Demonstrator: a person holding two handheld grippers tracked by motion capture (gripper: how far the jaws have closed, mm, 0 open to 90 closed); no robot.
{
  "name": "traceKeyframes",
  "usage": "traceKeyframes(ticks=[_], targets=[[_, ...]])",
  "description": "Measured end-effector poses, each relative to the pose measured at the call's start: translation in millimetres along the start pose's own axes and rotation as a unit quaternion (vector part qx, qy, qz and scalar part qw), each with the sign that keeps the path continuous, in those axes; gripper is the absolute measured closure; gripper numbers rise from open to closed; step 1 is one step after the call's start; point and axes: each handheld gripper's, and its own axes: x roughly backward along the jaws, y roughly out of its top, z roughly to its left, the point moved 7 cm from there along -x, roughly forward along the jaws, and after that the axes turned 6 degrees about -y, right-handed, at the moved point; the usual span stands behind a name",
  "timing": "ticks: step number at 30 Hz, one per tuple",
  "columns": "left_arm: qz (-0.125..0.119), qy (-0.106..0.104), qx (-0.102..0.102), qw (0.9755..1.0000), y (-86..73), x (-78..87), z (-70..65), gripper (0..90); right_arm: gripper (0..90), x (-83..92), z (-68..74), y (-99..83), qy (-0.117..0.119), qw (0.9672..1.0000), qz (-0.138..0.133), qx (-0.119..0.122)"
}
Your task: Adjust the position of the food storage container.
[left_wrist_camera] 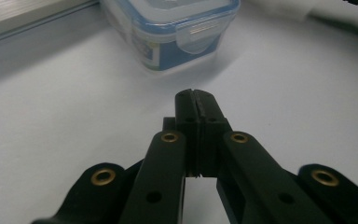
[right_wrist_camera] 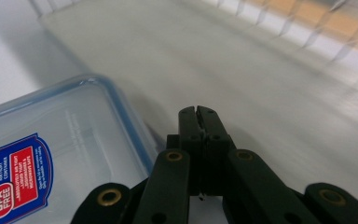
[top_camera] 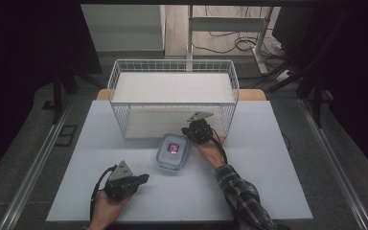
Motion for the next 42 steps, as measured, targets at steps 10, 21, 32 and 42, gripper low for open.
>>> traceKeyframes(ticks=[10, 21, 32, 42], targets=[[0.012, 0.01, 0.006, 0.9999, -1.1, -0.8, 1.6, 88.4, 89.5, 7.9, 12.6, -13.9, 0.087, 0.9956, 0.027, -0.021], [0.046, 0.016, 0.037, 0.9981, -17.7, 10.2, 1.9, 86.2, 89.4, 42.0, 58.6, -44.3, 0.117, 0.9916, 0.055, -0.001], [0.056, 0.019, 0.057, 0.9966, -15.2, 1.2, 8.8, 88.9, 89.4, 71.9, 78.2, -72.7, 0.113, 0.9892, 0.094, -0.005], [0.062, -0.019, 0.04, 0.9971, -2.6, -17.9, -5.9, 89.6, 89.4, 113.8, 80.7, -102.0, 0.09, 0.9903, 0.106, -0.009]])
